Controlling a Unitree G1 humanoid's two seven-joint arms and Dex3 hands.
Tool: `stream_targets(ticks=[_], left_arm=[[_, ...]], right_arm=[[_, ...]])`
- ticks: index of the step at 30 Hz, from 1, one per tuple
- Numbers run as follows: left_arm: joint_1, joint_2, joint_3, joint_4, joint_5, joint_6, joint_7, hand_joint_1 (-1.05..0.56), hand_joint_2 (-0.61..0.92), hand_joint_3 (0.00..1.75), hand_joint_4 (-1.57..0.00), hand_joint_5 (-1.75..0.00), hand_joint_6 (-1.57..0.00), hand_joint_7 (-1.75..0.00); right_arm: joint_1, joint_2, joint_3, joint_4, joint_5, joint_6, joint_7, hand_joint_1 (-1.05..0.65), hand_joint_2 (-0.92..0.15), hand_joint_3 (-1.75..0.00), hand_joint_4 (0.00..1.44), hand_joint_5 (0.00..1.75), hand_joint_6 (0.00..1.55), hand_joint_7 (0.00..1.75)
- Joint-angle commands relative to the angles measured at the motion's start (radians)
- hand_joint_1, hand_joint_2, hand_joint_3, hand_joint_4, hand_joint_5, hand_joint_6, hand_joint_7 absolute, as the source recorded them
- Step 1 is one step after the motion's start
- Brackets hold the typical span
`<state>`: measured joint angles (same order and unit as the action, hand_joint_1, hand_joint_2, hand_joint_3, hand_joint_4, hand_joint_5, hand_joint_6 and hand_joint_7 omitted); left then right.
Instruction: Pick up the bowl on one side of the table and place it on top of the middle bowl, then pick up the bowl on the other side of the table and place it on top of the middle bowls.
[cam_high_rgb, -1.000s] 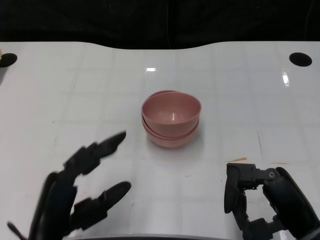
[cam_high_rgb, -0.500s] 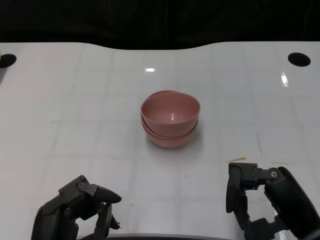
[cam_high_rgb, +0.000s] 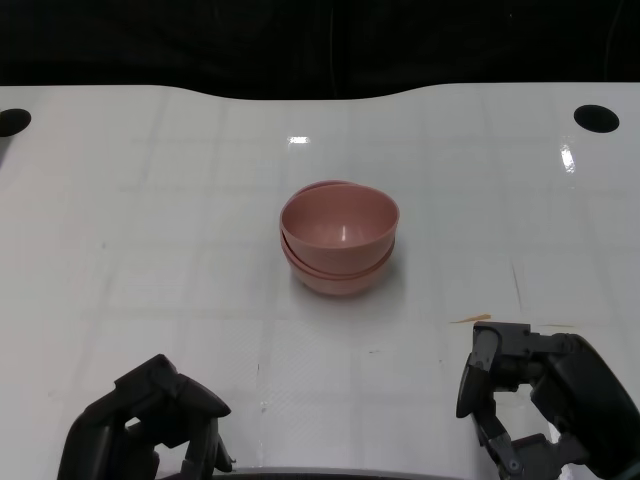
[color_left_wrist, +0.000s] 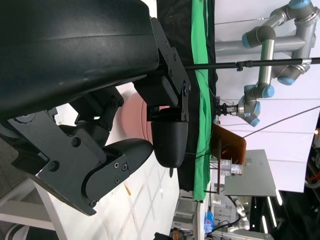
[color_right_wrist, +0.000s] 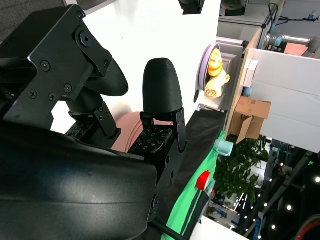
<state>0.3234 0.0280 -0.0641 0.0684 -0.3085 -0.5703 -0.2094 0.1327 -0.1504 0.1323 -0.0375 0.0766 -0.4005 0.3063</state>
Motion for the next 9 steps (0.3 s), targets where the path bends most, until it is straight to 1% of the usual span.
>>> stream_targets(ticks=[1,6,9], left_arm=[[-0.011,-0.009,0.019,0.024,0.012,-0.008,-0.019,-0.15,0.42,1.27,-0.98,-1.52,-0.99,-1.22],[-0.026,-0.027,0.03,0.061,0.012,-0.034,-0.055,-0.19,0.43,1.22,-0.94,-1.54,-0.96,-1.26],[-0.029,-0.038,0.041,0.069,0.022,-0.04,-0.056,-0.18,0.43,1.24,-0.95,-1.54,-0.97,-1.26]], right_arm=[[-0.001,0.001,-0.008,0.004,0.017,0.005,0.009,0.08,-0.27,-1.55,0.9,1.66,0.83,1.37],[-0.01,-0.002,-0.021,0.027,0.017,-0.014,0.022,0.08,-0.24,-1.56,0.9,1.66,0.84,1.38],[-0.013,-0.002,-0.026,0.028,0.008,-0.018,0.02,0.05,-0.23,-1.54,0.91,1.67,0.84,1.39]])
